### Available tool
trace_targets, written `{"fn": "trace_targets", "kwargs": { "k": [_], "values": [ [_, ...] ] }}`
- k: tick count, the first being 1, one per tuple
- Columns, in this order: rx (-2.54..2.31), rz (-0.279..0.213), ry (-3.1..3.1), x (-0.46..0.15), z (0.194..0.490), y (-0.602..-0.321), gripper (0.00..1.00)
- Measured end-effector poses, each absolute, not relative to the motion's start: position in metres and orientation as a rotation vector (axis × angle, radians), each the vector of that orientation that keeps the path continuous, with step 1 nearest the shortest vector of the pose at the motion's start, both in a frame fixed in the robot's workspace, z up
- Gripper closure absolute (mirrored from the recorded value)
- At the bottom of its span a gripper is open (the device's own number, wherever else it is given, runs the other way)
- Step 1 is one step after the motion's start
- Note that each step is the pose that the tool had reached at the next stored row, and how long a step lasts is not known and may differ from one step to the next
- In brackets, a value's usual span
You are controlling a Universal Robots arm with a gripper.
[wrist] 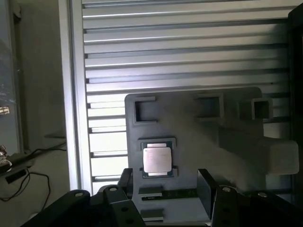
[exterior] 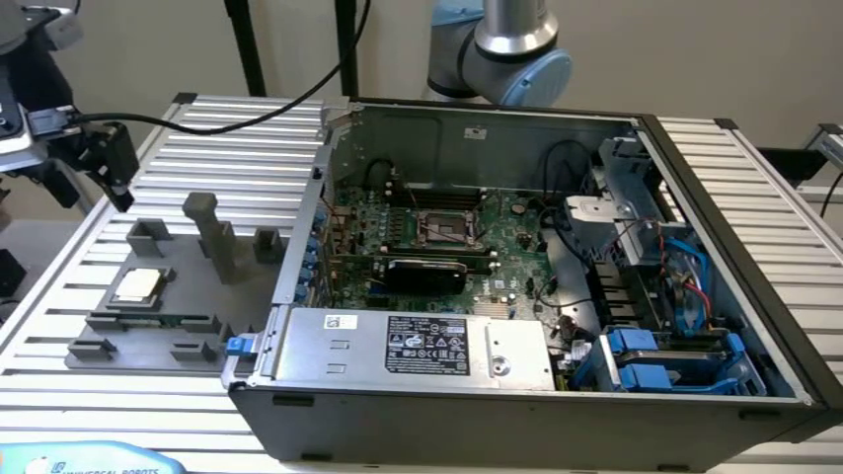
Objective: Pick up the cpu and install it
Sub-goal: 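Pick up the cpu and move it towards the insertion slot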
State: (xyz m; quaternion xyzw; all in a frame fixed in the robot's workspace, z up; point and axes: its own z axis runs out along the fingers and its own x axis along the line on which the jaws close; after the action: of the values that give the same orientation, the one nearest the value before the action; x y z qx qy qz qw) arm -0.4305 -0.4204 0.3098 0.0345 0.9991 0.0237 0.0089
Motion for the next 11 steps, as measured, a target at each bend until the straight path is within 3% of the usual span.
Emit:
{"fn": "trace_targets", "kwargs": {
  "k": [11],
  "values": [
    [0.107,0.074,3.121,-0.425,0.290,-0.432,0.35]
  ]
}}
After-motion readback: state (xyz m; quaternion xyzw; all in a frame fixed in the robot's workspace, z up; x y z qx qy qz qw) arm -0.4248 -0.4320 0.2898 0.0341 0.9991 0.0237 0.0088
